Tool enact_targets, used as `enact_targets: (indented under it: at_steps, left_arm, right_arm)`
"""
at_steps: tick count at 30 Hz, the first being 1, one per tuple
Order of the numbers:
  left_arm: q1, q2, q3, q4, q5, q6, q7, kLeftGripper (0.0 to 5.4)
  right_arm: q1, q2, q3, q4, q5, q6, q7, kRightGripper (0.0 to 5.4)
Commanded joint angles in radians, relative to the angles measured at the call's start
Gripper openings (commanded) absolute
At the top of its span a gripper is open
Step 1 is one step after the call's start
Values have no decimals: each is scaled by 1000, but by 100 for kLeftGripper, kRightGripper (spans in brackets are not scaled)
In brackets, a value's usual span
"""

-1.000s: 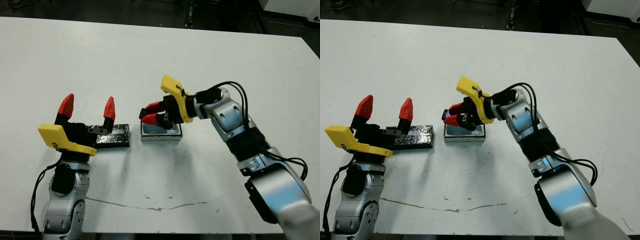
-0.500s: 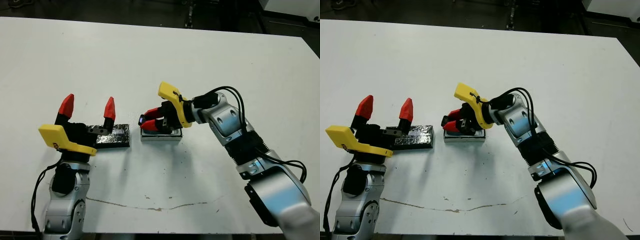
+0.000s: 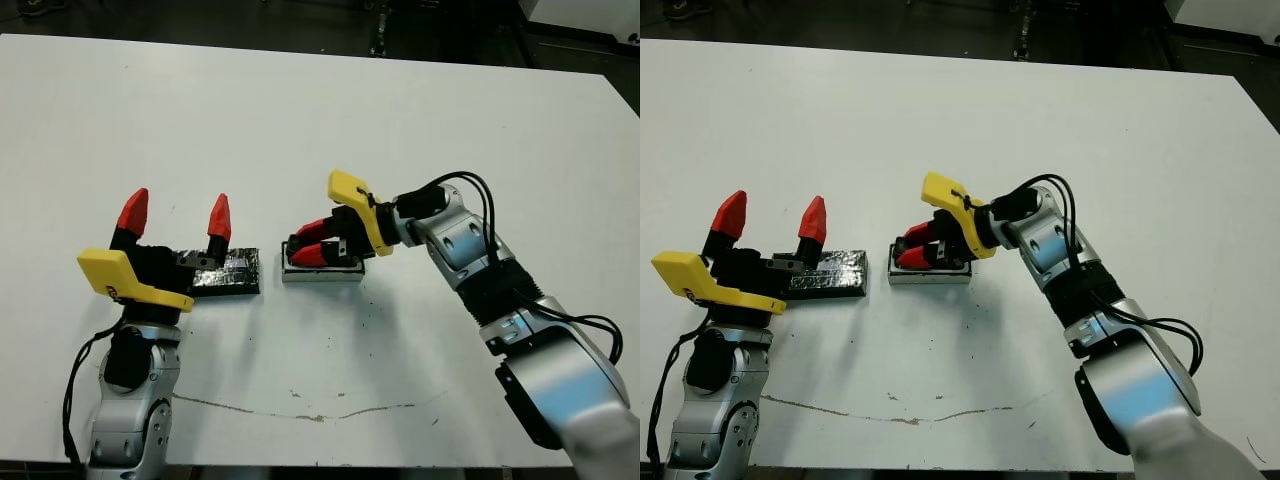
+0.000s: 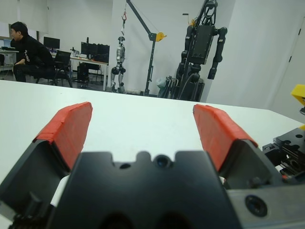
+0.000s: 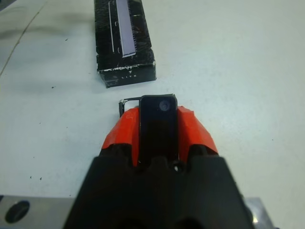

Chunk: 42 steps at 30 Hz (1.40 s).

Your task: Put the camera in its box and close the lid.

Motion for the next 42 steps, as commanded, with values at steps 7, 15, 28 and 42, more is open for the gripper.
enact_targets:
  at_steps: [7,15,28,42]
  left_arm:
    - [12,-4,2,9,10,-2,2,540]
    - [12,-2,3,10,9,-3,0,540]
    - [17,0,2,18,16,-17,-4,540]
    - [12,18,14,23,5,-19,-25,540]
  right_arm:
    - [11,-42,-23,92,-25,-69,45,166]
    - [16,-68,-23,76,-27,-38,62,166]
    - [-20,-77,-44,140,-14,-180,206,361]
    - [73,-193,-221,-151,127,21,169,537]
